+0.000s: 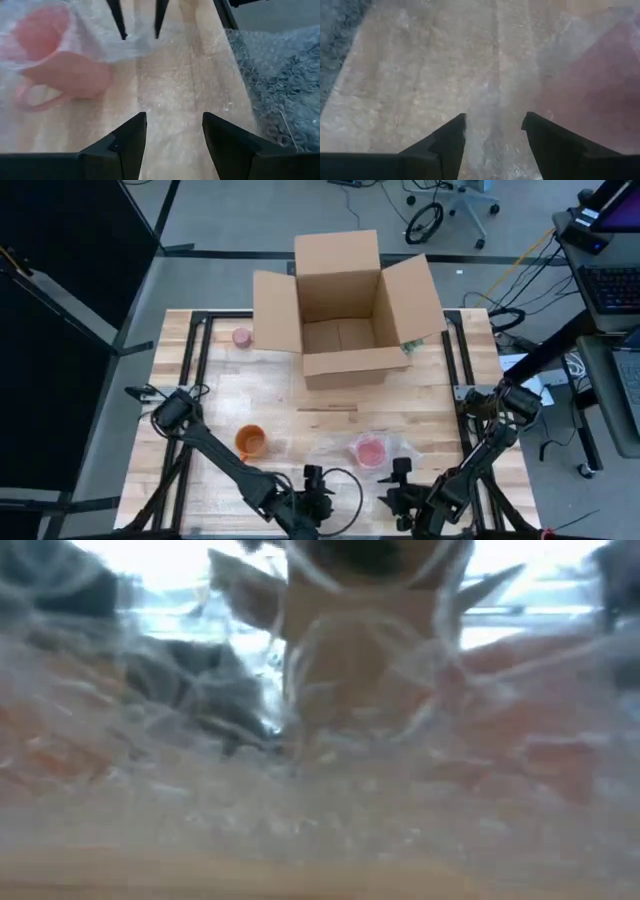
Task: Wrap mug
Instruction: Wrap the pink cup with the bubble wrap
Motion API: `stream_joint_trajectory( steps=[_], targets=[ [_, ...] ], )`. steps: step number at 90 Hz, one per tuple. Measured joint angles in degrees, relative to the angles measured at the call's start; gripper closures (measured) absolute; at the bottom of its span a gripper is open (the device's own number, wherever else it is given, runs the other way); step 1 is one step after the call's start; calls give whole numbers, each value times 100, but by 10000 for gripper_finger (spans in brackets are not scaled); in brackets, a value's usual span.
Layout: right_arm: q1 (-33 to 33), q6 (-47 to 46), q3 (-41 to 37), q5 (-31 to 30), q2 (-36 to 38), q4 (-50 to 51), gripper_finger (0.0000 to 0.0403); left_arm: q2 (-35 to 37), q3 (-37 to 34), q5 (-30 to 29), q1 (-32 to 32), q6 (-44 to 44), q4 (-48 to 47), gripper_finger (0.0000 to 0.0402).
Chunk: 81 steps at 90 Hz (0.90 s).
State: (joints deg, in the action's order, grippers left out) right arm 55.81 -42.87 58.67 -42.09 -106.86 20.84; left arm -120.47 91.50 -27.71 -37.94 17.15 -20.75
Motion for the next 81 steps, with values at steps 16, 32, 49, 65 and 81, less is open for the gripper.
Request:
stream_joint_trajectory(
  steps=[16,32,49,65,81],
  targets=[
    [0,-186,0,67,-169,-66,232,-141,-2,133,143,52,111,219],
    [13,-192,35,759,254,-52,233,136,118,230,149,3,-154,219],
    [-18,-405,334,1164,719,-189,234,477,142,544,116,47,-532,219],
    [-139,-294,544,1191,788,-390,234,599,138,882,156,205,-931,219],
    [-318,-449,537,582,495,-551,234,605,138,715,160,179,-1128,219]
  ],
)
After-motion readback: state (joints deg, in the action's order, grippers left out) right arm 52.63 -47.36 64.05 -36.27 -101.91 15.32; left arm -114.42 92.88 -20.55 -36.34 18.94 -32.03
